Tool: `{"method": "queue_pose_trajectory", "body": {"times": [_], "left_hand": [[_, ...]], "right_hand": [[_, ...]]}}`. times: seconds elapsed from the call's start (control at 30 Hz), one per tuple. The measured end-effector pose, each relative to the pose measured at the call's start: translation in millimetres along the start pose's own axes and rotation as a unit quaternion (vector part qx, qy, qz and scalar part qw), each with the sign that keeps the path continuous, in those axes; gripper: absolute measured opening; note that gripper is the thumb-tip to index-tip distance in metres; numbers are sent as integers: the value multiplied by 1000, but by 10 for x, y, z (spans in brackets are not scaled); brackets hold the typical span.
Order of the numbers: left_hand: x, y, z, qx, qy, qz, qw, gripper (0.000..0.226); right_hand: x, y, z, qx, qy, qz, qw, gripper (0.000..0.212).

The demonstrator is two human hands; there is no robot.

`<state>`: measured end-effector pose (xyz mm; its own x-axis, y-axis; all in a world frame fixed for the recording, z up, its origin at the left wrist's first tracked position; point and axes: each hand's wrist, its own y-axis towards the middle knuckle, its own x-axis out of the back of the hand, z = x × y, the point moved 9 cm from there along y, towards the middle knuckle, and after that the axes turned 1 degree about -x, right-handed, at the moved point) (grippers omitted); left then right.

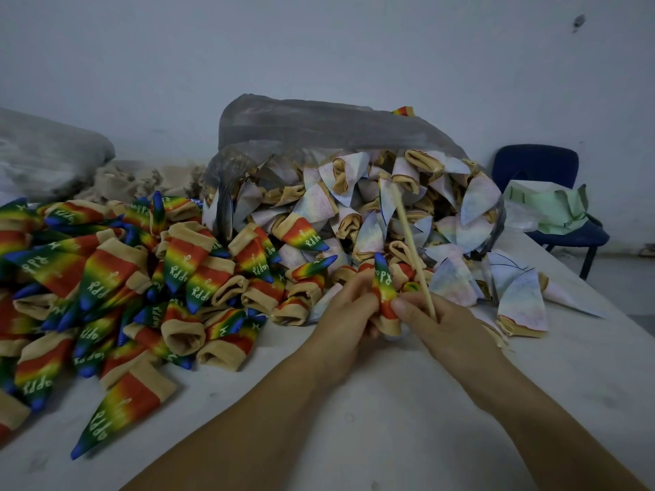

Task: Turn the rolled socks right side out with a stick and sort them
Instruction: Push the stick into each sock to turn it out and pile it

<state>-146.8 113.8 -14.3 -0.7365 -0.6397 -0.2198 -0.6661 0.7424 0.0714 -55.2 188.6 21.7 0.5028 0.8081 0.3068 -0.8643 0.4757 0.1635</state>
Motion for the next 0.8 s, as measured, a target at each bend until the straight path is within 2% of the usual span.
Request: {"method": "queue_pose_trajectory", "body": {"times": [0.1, 0.23, 0.3, 0.4, 0.47, 0.63, 0.73, 0.8], "left_hand": [[24, 9, -34, -29, 28, -12, 999, 29], [-34, -23, -173, -88, 92, -16, 992, 38], [-74, -40, -213, -106, 129, -18, 986, 33], [3, -55, -214, -124, 162, -70, 976, 16], [28, -67, -237, -133, 176, -81, 972, 3], [-62, -73, -267, -156, 258, -38, 953, 14], [-95, -94, -355, -195, 302, -37, 933, 21], [-55, -84, -356, -178, 264, -56, 946, 21]], "right_hand": [[5, 8, 18, 19, -29, -13, 999, 7], [64, 39, -3, 15, -47, -43, 998, 4], [119, 58, -20, 12, -77, -73, 994, 6], [218, 62, -30, 18, -104, -128, 986, 8], [231, 66, -63, 12, -61, -130, 990, 6], [219, 54, -189, -53, 95, -112, 988, 11], [208, 43, -169, -60, 152, -105, 981, 14], [188, 45, -114, -49, 207, -98, 972, 16]]}}
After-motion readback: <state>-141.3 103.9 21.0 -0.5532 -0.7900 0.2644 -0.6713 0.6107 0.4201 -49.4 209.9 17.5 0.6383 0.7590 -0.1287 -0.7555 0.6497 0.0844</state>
